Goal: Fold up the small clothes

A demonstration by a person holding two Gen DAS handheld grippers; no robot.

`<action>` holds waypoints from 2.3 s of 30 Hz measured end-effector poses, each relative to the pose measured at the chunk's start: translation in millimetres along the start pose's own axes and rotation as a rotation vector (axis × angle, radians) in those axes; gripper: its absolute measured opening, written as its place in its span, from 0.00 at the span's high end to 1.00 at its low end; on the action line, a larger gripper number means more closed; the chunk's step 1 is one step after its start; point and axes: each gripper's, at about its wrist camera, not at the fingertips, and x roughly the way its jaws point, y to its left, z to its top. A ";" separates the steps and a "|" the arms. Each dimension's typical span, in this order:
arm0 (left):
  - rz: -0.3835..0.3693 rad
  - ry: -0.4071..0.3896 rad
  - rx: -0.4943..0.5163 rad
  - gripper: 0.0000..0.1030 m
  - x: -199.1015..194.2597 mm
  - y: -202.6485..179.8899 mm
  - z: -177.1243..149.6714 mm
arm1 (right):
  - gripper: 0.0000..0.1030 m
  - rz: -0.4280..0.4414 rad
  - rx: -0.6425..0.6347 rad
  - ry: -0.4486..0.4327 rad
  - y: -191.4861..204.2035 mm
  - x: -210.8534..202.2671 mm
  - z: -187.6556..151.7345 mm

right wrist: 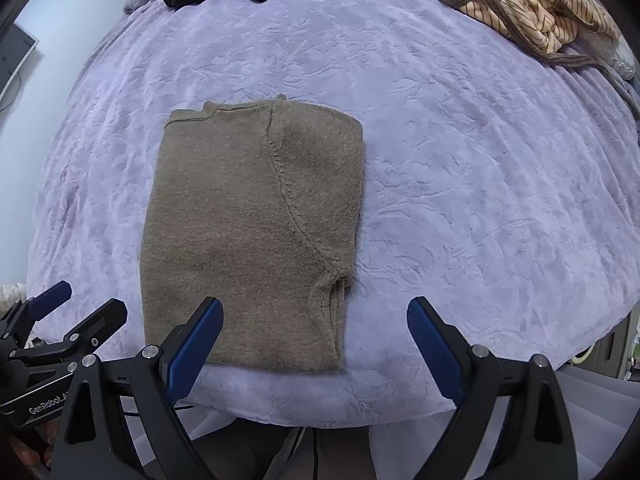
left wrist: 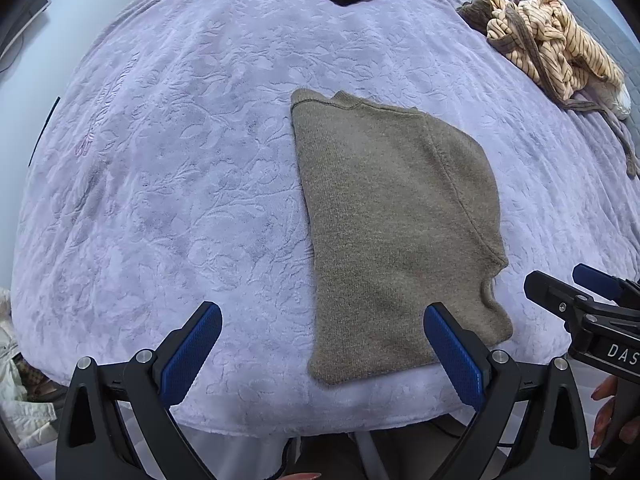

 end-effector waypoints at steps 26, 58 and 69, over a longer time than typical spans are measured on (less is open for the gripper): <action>-0.002 -0.003 -0.002 0.02 -3.6 1.9 3.0 | 0.08 -0.037 -0.025 0.030 9.0 4.9 3.9; 0.004 0.008 -0.002 0.02 -0.6 2.9 1.7 | 0.08 -0.059 -0.028 0.053 7.7 9.1 5.5; 0.005 0.001 -0.001 0.02 -2.4 1.0 0.2 | 0.08 -0.053 -0.023 0.056 6.2 10.0 4.2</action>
